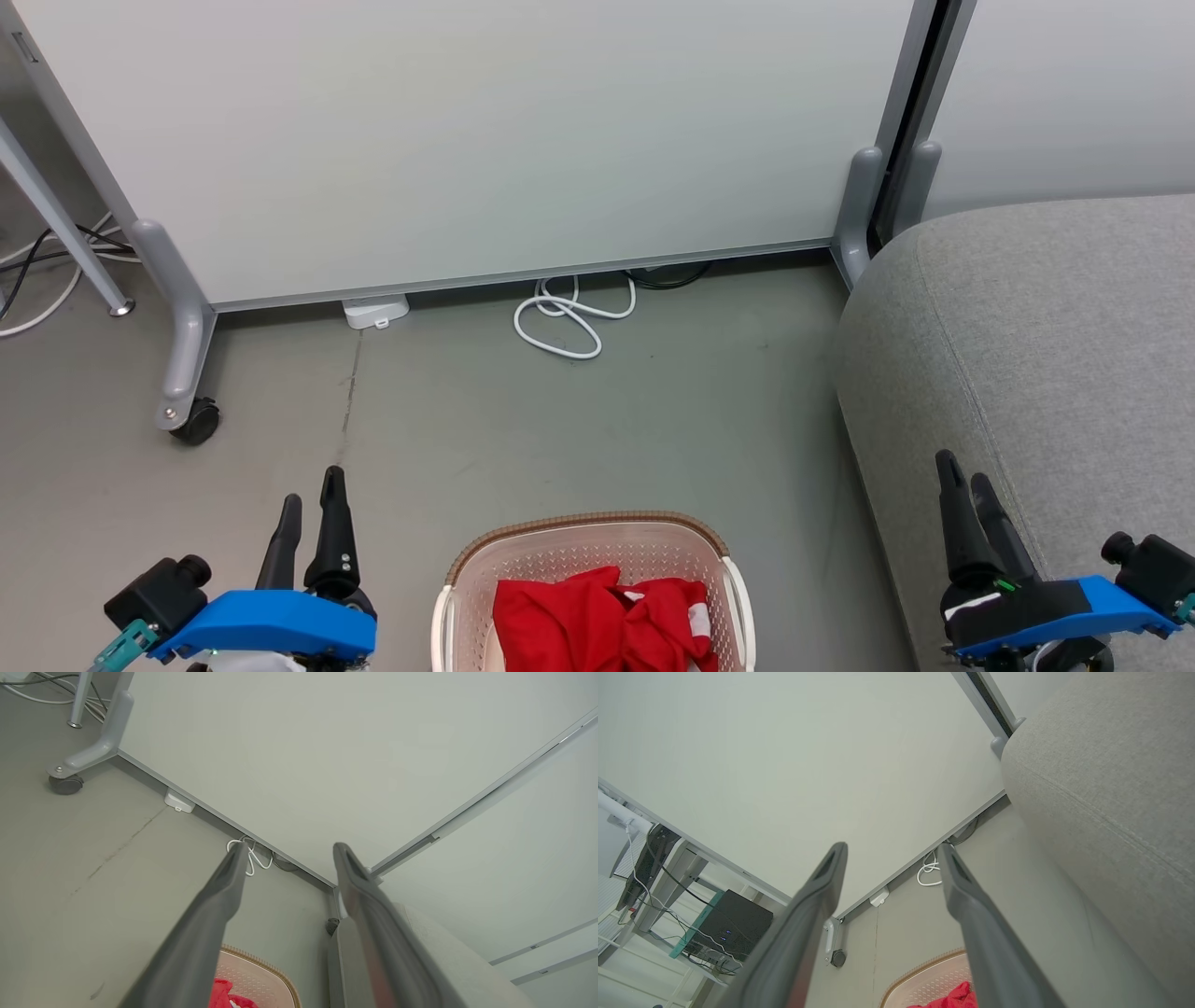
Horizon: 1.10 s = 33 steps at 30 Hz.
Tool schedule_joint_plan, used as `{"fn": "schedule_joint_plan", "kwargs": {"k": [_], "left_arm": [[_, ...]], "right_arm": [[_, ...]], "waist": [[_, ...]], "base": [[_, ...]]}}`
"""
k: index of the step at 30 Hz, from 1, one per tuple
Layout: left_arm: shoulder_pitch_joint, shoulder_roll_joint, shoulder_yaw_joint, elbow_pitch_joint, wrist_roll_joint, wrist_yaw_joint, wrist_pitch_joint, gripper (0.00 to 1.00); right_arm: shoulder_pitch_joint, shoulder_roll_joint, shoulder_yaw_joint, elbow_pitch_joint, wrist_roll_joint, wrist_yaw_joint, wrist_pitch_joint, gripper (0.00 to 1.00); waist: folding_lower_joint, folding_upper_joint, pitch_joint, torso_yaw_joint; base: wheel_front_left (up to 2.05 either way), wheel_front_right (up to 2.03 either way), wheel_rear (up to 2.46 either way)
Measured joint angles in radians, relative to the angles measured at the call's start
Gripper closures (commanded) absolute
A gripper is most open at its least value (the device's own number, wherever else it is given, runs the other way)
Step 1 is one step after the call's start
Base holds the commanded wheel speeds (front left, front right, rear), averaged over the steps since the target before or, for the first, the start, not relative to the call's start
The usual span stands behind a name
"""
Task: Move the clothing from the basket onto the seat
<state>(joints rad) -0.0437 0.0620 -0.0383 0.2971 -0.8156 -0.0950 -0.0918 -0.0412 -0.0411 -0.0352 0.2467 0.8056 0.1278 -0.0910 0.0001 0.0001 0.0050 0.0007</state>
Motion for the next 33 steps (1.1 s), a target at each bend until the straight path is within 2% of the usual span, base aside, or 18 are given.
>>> {"fn": "schedule_joint_plan", "kwargs": {"k": [17,33], "left_arm": [[-0.002,0.006,-0.032,-0.012,0.216,-0.012,-0.049,0.0],[-0.021,0.005,-0.044,0.026,0.364,-0.014,-0.088,0.0]], "right_arm": [[-0.001,-0.001,0.011,-0.004,-0.2,0.001,-0.05,0.0],[-0.003,-0.003,0.029,0.007,-0.359,0.001,-0.088,0.0]], "waist": [[0.0,0.0,0.001,0.002],[0.0,-0.0001,0.0,0.005]], "base": [[0.0,0.0,0.0],[0.0,0.0,0.0]]}}
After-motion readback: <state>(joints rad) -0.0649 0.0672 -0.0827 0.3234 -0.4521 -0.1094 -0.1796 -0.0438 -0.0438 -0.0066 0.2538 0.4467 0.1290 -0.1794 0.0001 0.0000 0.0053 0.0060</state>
